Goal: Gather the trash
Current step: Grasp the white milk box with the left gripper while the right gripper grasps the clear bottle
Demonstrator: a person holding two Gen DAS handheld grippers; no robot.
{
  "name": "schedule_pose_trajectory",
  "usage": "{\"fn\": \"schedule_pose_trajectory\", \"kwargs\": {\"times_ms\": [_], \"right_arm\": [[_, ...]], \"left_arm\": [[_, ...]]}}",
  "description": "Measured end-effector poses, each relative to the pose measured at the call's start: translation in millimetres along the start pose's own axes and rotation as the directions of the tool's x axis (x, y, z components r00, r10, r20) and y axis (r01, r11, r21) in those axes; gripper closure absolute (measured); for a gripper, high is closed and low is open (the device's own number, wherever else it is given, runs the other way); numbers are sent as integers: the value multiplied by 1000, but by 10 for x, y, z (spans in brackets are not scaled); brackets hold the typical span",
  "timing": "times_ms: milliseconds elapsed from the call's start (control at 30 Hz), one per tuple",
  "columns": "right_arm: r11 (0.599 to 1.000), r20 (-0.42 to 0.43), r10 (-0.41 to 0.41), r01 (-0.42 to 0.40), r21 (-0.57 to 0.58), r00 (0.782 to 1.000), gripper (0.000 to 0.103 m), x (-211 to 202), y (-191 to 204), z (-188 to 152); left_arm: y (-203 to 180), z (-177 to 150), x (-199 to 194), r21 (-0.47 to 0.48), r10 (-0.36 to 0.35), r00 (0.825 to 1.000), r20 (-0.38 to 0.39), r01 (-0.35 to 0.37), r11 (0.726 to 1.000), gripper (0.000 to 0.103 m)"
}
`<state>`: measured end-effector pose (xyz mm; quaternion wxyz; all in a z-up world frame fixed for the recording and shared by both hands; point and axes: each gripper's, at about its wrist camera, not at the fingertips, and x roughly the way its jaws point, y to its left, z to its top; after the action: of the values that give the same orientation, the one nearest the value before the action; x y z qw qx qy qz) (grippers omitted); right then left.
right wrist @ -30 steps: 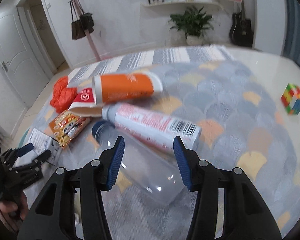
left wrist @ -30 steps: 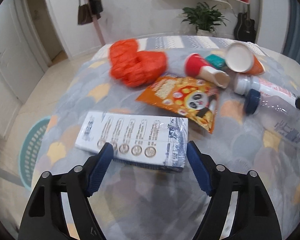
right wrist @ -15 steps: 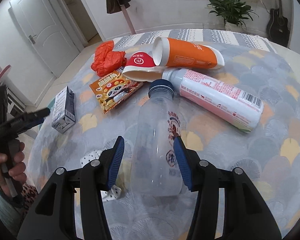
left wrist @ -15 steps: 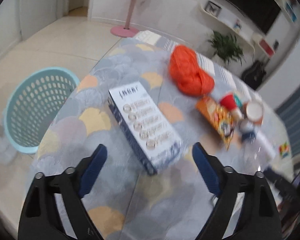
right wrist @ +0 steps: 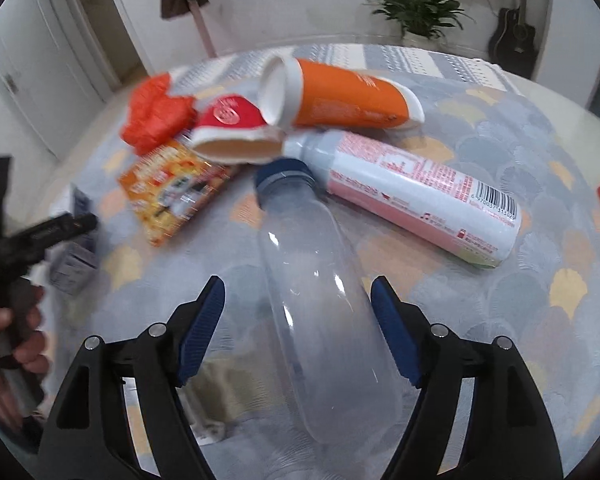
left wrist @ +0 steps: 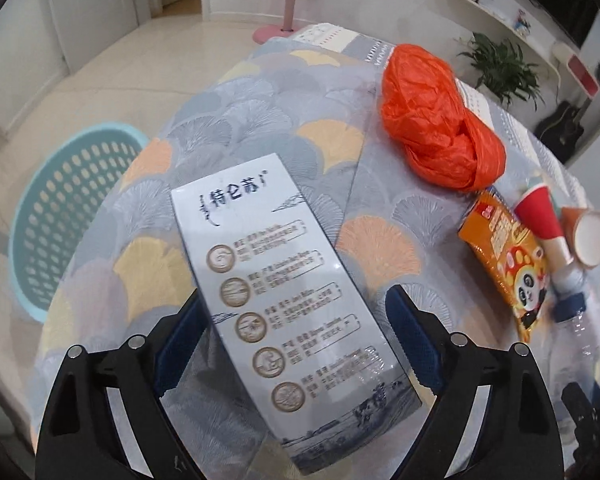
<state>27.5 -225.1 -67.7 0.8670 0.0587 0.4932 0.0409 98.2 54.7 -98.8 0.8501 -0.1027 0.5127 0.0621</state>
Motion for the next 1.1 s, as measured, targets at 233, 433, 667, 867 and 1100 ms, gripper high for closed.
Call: {"fn": "schedule_pose_trajectory", "kwargs": {"times_ms": [233,433,667,867,1100], "right_arm": [[999,-13,-41,41,-27,999,54,65,15,-38],[999,38,41,-40,-26,998,59,-135,184,26],[988,155,129,-114,-104,979,59,-561,780,243],[940,210,273,-214,-264,939,59,-780,1712,496],[859,159,419,-333,-389,894,59,-576,2907,627]], "left_arm": [[15,-38,-89,59,-17,999,39,15,998,50],[247,-24,-288,62,-161,982,94,156,986,51],[779,87,-864,28,-235,931,279,236,971,51],[1405,340,-1212,-58,-175,914,366,210,976,50],[2192,440,-1198,-231,-70,921,382,169,958,50]]}}
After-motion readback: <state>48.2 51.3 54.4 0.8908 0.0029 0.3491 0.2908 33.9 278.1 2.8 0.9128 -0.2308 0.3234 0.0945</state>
